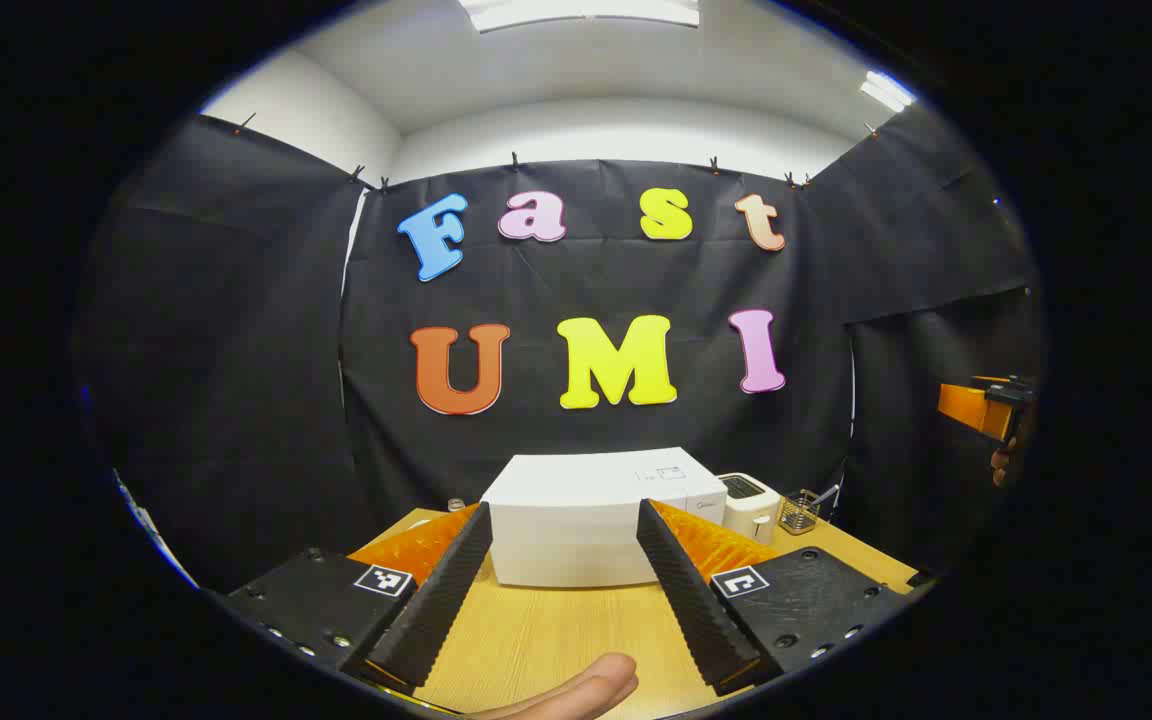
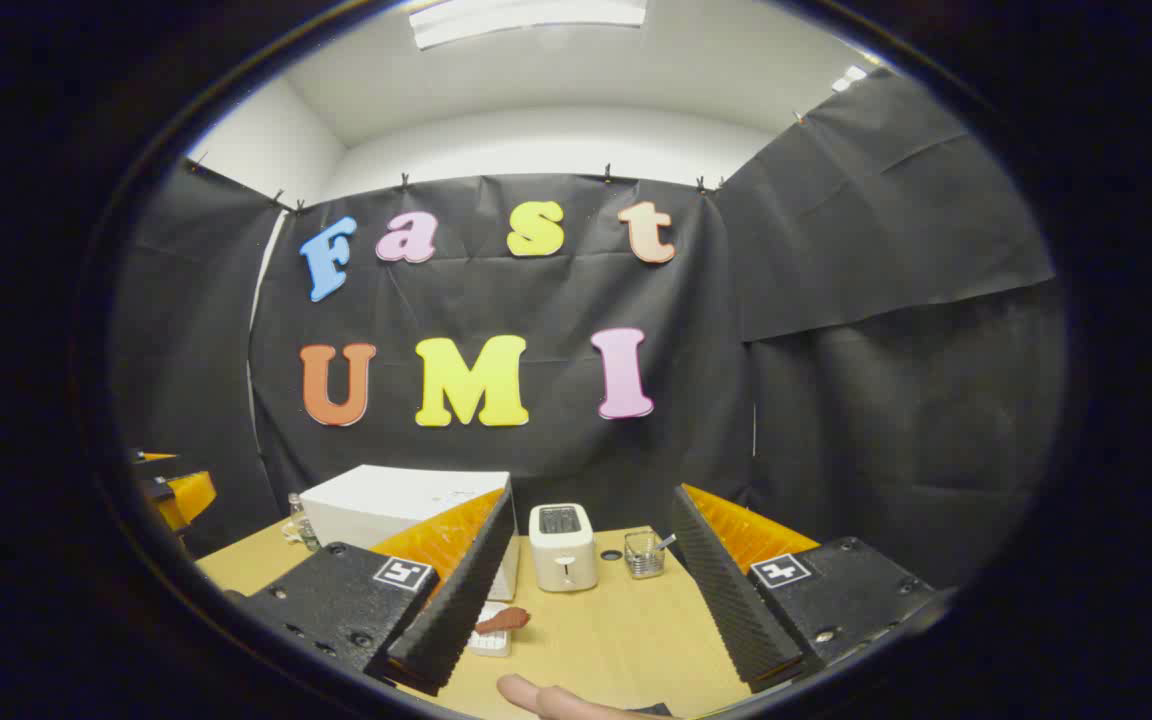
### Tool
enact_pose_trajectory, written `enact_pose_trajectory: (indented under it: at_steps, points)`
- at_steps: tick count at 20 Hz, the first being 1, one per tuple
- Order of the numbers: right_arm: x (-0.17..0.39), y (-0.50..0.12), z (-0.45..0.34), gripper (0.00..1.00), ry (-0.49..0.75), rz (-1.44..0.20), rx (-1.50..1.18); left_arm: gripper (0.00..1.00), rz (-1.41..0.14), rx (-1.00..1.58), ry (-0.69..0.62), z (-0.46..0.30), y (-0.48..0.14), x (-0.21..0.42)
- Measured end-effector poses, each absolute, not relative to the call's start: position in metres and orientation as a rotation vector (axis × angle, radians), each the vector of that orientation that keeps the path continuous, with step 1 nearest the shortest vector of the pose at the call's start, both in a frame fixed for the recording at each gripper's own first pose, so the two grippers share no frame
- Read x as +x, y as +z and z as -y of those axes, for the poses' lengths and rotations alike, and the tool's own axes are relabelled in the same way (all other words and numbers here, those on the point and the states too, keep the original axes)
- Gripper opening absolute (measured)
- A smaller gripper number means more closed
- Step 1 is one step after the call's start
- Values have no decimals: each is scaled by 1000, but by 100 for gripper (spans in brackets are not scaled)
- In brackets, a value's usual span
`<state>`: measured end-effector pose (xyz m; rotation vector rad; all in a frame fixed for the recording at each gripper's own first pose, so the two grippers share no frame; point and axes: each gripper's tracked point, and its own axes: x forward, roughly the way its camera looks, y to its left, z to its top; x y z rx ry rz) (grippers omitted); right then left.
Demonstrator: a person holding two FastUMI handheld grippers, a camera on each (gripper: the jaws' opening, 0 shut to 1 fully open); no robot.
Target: Open the microwave oven with the left hand, put the food in, and close the microwave oven.
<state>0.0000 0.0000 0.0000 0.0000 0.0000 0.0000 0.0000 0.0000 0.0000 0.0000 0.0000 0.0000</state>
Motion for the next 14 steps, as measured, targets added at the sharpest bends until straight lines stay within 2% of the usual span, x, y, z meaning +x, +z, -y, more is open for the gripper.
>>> enact_pose_trajectory:
  at_steps: [8, 9, 10, 11, 12, 14]
  points:
    - [0, -4, 4, 90, 1, 8, -5, 94, 5, -16, -2, 2, 4, 3]
    - [1, -5, 3, 100, 10, 4, -3, 94, 7, -14, -8, 3, 4, 3]
    - [2, -6, 3, 90, 14, -1, -5, 94, 13, -13, -11, 4, 6, 5]
    - [3, -5, 4, 90, 12, 2, -9, 94, 16, -11, -6, 3, 8, 7]
    - [4, -3, 7, 100, 9, 9, -12, 94, 13, -6, -6, 2, 7, 9]
    - [7, -1, 9, 100, 3, 22, -21, 94, 5, -5, -13, 8, 5, 15]
